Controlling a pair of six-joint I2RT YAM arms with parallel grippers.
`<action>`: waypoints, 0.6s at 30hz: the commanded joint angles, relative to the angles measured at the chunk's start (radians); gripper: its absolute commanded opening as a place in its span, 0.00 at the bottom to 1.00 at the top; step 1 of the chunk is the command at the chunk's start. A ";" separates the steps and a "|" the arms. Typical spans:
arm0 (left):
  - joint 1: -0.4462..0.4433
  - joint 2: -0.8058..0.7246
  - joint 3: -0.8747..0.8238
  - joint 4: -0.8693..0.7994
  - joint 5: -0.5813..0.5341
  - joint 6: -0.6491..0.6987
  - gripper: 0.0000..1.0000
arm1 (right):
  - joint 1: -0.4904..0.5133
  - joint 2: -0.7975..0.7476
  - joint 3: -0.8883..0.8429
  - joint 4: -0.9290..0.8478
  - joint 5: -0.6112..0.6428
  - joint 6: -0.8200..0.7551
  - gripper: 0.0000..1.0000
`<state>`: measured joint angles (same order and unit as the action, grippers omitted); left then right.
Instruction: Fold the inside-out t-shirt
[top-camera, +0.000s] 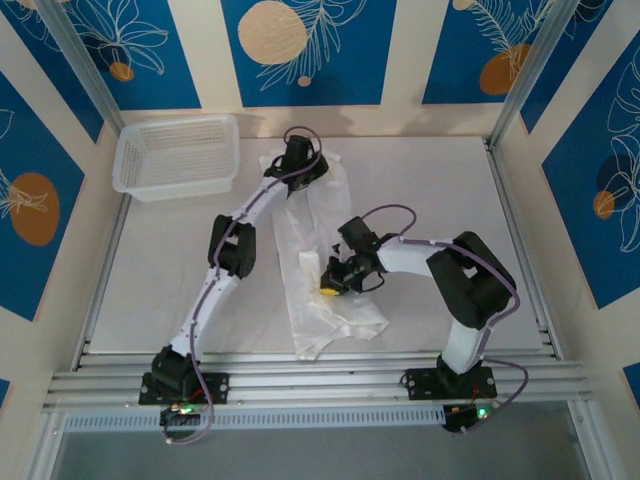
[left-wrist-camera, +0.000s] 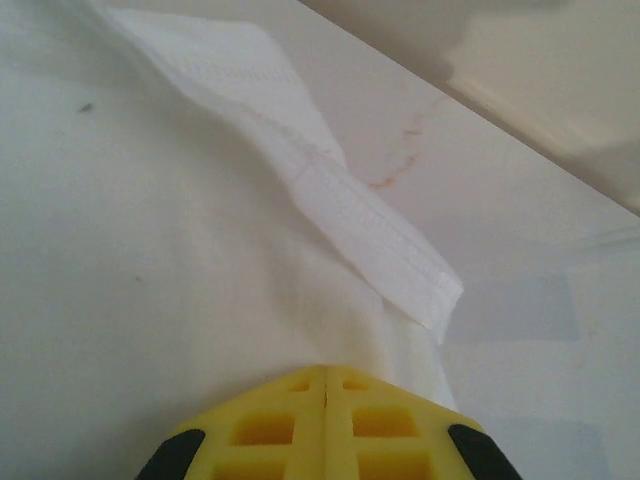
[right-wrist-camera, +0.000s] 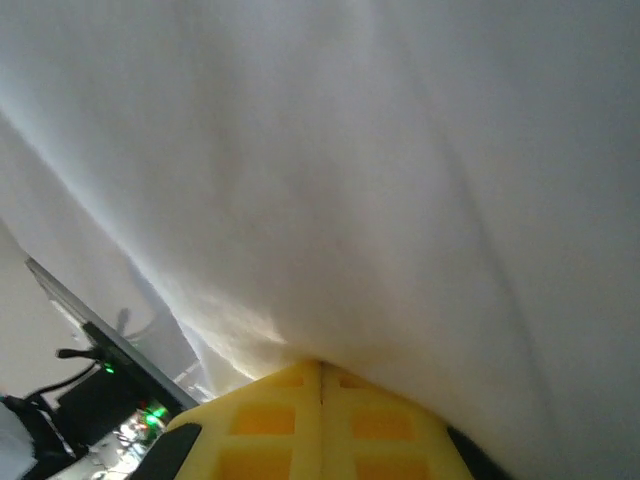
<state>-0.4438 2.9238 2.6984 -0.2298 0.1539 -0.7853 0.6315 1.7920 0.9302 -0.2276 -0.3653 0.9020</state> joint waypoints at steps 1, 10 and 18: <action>-0.032 -0.015 0.035 0.104 -0.045 0.005 0.00 | 0.035 0.038 0.086 0.036 -0.048 0.060 0.00; 0.011 -0.407 -0.177 -0.032 0.044 0.129 0.30 | 0.007 -0.346 -0.088 0.017 0.224 -0.006 0.05; 0.009 -1.120 -1.178 0.216 0.013 0.120 0.56 | -0.256 -0.723 -0.428 -0.042 0.082 -0.192 0.36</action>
<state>-0.4297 1.9324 1.6867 -0.0528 0.1715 -0.6933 0.4225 1.0809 0.5541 -0.1875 -0.1905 0.8047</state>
